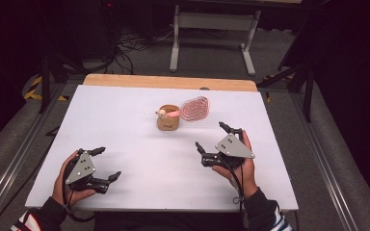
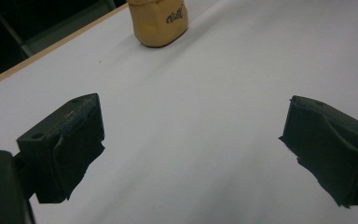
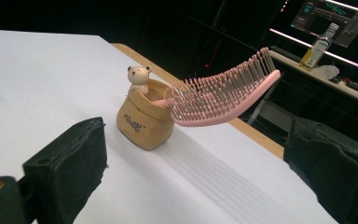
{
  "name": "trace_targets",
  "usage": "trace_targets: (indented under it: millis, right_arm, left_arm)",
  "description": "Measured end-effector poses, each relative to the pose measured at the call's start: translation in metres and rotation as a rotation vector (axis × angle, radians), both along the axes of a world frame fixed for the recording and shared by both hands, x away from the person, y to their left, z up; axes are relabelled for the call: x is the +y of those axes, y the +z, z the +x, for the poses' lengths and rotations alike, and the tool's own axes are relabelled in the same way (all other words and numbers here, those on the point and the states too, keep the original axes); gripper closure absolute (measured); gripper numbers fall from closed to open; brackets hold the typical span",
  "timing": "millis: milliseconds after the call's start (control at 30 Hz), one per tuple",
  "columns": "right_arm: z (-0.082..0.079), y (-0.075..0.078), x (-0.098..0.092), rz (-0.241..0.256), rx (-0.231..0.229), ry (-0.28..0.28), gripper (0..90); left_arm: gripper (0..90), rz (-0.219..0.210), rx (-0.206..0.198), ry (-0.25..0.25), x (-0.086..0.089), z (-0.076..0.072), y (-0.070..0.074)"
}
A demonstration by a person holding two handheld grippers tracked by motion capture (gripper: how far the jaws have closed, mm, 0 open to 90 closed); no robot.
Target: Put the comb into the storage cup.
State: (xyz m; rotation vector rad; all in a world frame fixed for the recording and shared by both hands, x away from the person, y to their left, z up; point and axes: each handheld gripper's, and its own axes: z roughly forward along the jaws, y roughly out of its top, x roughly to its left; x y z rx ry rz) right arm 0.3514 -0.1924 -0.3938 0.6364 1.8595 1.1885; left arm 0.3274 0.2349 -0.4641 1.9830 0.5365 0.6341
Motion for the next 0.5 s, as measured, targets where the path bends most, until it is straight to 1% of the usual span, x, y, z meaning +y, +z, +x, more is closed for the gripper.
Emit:
trace_targets:
  millis: [200, 300, 433, 500]
  right_arm:
    - [-0.004, -0.003, -0.003, -0.001, 0.0, 0.005, 6.2]
    - [-0.005, -0.005, -0.005, -0.016, -0.005, 0.003, 6.1]
    - [-0.008, -0.007, -0.01, -0.011, -0.001, 0.004, 6.1]
    - [-0.009, -0.008, -0.011, -0.018, 0.001, 0.008, 6.0]
  left_arm:
    - [6.3, 0.002, 0.001, 0.0, 0.0, 0.0, 0.0]
    - [6.3, 0.003, 0.0, 0.0, 0.0, 0.0, 0.0]
    - [6.3, 0.004, 0.0, 0.001, 0.0, 0.0, 0.0]
    - [6.3, 0.004, 0.001, 0.0, 0.0, 0.0, 0.0]
